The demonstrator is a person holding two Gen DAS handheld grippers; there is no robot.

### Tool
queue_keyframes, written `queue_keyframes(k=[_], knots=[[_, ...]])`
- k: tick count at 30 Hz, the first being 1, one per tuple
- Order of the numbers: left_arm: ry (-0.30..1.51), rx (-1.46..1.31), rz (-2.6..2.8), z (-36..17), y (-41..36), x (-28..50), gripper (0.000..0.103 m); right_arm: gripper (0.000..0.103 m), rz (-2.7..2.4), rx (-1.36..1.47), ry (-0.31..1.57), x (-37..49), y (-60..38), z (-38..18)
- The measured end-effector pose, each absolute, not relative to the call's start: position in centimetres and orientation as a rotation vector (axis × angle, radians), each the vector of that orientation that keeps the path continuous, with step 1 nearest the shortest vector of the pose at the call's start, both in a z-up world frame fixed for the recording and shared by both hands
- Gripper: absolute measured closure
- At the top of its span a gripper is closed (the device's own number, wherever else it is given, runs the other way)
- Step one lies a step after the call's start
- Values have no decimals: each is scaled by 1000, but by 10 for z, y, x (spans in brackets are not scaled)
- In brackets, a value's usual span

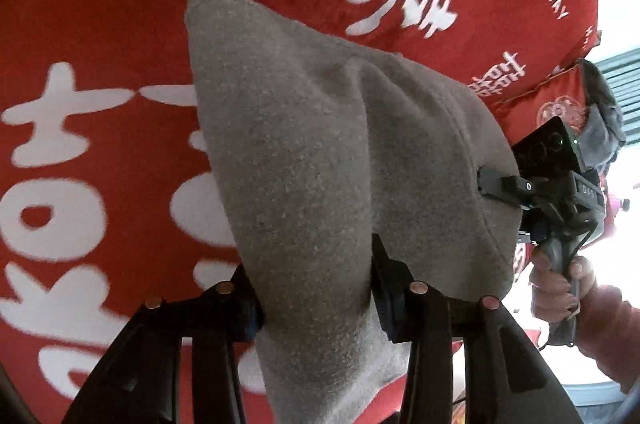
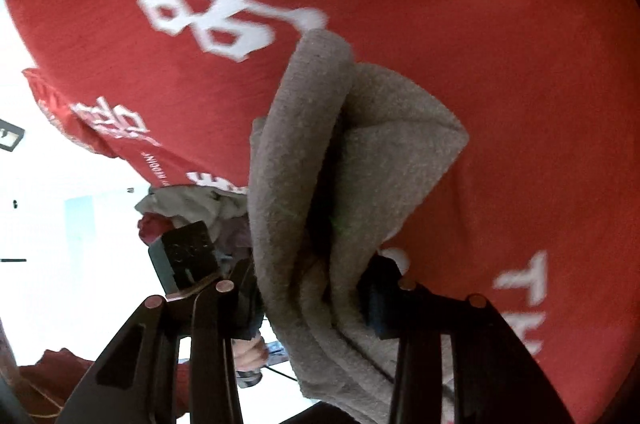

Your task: Fold small clothes

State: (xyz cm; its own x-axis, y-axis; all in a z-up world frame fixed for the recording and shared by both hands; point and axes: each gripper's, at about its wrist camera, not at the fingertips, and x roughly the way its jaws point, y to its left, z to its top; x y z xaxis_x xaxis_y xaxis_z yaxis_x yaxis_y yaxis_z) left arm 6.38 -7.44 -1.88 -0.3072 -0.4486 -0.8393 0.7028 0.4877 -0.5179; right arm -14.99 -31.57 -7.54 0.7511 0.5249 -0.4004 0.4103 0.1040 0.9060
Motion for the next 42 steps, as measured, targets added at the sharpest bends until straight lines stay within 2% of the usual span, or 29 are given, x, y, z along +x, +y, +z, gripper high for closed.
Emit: queue_keyframes(k=[8,18,20,21,23,27,30,31,33,34,40,41,42], knots=[[1501,269,-1094,14,3,64,58,60,165,1554,830,-138,-235,-50],[1484,341,-950,-47,55,79,57,60,177,1486,936,-92,-169,-103],[1458,375,-933,-60,60,82,39,60,131,1424,979,-87,-168,-111],[1443,372,-930,-62,62,85,36,59,100,1402,991,-86,-170,-113],[1418,396,-909,-62,63,88,18,55,19,1346,1043,-87,-176,-117],[1393,429,-830,-52,74,92,16,39,-114,1185,1110,-90,-175,-96],[1364,473,-748,-39,82,91,16,39,-210,1107,1135,-104,-169,-71],[1343,483,-723,-34,79,89,16,41,-223,1092,1126,-110,-165,-59],[1304,510,-686,-25,79,86,13,60,-201,1079,1105,-115,-158,-40],[1286,528,-661,-20,81,84,0,67,-191,1068,1112,-115,-153,-34],[1302,541,-629,-14,77,80,0,69,-151,1149,1220,-109,-120,-48],[1303,546,-628,-14,78,79,0,84,-153,1152,1207,-109,-119,-49],[1301,549,-628,-12,80,78,0,90,-163,1147,1190,-110,-119,-48]])
